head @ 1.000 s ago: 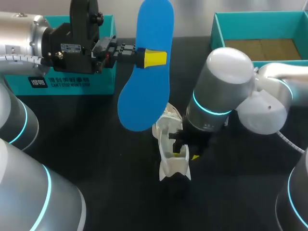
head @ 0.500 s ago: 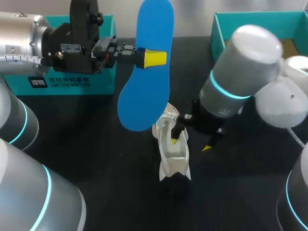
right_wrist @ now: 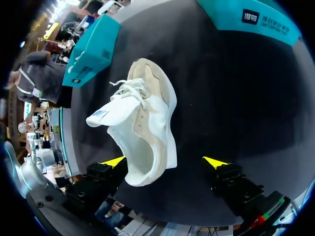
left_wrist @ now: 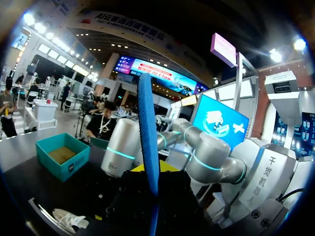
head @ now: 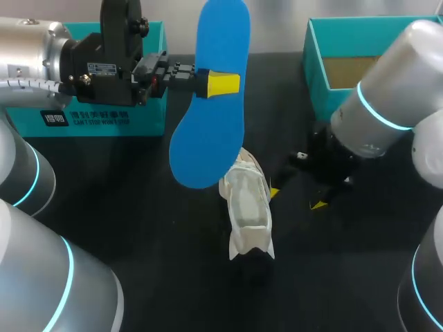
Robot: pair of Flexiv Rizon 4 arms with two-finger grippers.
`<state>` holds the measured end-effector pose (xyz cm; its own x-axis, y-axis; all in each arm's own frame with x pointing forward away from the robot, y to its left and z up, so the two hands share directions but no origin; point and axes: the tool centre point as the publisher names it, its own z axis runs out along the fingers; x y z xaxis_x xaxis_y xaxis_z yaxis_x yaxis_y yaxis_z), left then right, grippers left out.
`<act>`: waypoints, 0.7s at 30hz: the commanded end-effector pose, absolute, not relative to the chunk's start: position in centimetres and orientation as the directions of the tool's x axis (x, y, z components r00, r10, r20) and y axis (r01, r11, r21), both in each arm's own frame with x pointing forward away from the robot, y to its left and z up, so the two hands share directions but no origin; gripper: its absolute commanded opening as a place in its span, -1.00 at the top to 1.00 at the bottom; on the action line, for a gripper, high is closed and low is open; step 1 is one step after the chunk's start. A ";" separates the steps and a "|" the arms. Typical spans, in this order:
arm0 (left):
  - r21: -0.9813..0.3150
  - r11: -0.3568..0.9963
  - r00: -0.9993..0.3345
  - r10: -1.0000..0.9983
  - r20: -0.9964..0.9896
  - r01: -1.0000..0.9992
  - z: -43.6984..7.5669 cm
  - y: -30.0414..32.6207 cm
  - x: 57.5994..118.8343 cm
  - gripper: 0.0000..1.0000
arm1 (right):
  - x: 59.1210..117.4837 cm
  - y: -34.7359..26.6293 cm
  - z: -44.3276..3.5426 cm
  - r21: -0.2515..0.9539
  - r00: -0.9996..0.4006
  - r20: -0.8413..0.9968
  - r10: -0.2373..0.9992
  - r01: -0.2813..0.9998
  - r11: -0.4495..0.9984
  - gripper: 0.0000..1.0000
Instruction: Take the shoe out of the shoebox, open the shoe tongue, remove and reinsert the insole, then place the shoe into the shoebox
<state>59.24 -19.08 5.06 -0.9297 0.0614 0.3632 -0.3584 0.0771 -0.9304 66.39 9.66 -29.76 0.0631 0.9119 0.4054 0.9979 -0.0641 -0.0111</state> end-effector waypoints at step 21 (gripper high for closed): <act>-0.930 0.080 -0.930 0.063 0.363 -0.358 5.1 -19.1 59.3 1.00 | 70.1 9.9 -22.9 -0.046 0.089 0.861 0.501 0.994 -0.097 -1.00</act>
<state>59.24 -19.08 5.06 -0.9297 0.0614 0.3632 -0.3584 0.0771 -0.9304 69.60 9.93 -22.37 0.0903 0.6197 0.7796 0.9947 -0.0951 -0.0396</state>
